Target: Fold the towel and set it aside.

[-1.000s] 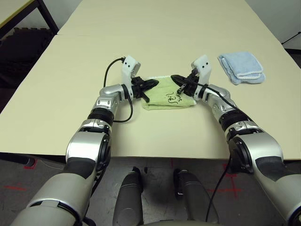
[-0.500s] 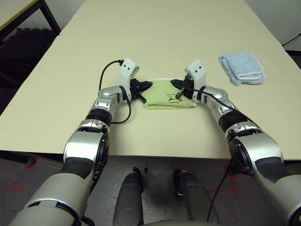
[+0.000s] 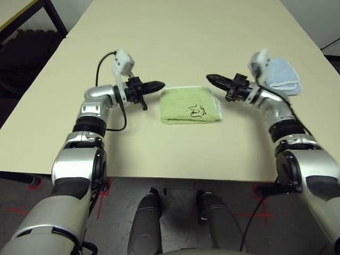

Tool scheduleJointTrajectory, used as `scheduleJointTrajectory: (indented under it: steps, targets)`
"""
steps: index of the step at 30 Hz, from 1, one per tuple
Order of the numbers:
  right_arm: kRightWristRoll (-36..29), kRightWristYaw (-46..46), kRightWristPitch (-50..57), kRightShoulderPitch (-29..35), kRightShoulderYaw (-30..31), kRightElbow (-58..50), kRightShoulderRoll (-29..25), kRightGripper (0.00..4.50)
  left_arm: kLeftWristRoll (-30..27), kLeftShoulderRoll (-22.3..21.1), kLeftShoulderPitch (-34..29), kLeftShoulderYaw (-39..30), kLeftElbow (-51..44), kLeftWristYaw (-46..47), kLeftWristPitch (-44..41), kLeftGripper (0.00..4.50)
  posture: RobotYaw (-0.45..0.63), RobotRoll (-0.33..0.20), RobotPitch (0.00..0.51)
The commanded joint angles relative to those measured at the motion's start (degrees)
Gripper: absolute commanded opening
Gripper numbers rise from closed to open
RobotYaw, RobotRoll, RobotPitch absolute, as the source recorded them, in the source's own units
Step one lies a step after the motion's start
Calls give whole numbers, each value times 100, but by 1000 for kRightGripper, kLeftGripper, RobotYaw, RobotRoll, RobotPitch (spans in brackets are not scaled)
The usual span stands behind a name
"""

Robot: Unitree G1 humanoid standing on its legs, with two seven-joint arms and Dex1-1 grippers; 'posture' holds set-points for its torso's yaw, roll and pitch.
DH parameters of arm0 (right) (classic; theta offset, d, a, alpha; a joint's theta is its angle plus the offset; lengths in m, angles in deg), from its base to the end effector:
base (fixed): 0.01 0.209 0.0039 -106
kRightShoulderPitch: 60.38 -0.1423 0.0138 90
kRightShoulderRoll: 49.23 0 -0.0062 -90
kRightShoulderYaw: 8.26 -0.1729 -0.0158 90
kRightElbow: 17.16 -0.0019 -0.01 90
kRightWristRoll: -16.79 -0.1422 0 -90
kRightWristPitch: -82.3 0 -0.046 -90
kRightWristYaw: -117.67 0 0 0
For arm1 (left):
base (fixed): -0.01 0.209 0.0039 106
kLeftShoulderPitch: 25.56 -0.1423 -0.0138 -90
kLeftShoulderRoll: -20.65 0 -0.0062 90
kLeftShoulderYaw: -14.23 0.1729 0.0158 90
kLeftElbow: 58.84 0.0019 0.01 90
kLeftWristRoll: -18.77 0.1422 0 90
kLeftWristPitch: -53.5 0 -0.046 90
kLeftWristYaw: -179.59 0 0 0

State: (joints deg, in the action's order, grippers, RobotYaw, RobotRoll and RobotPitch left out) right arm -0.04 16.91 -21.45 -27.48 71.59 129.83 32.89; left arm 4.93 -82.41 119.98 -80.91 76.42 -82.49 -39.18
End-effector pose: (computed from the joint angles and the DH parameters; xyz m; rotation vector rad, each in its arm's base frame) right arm 0.3484 -0.2342 0.1872 -0.1584 -0.2975 1.1623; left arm 0.3433 0.2417 0.2114 0.2254 -0.0808 -1.2476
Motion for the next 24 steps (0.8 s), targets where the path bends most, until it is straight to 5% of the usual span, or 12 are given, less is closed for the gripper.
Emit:
scheduleJointTrajectory:
  steps: [1,11,24]
  targets:
    - [-22,676,-35,321,107,-275,-382,0,-124,-286,-533,227,-745,-520,-241,37,11,0,178]
    - [181,1319,-76,910,435,-439,-1079,0,-248,-508,-899,430,-1007,-1029,-9,37,-2,0,168]
    - [107,1007,-30,1434,448,-843,-935,0,-328,-561,-1190,577,-1024,-1042,351,37,-1,0,161]
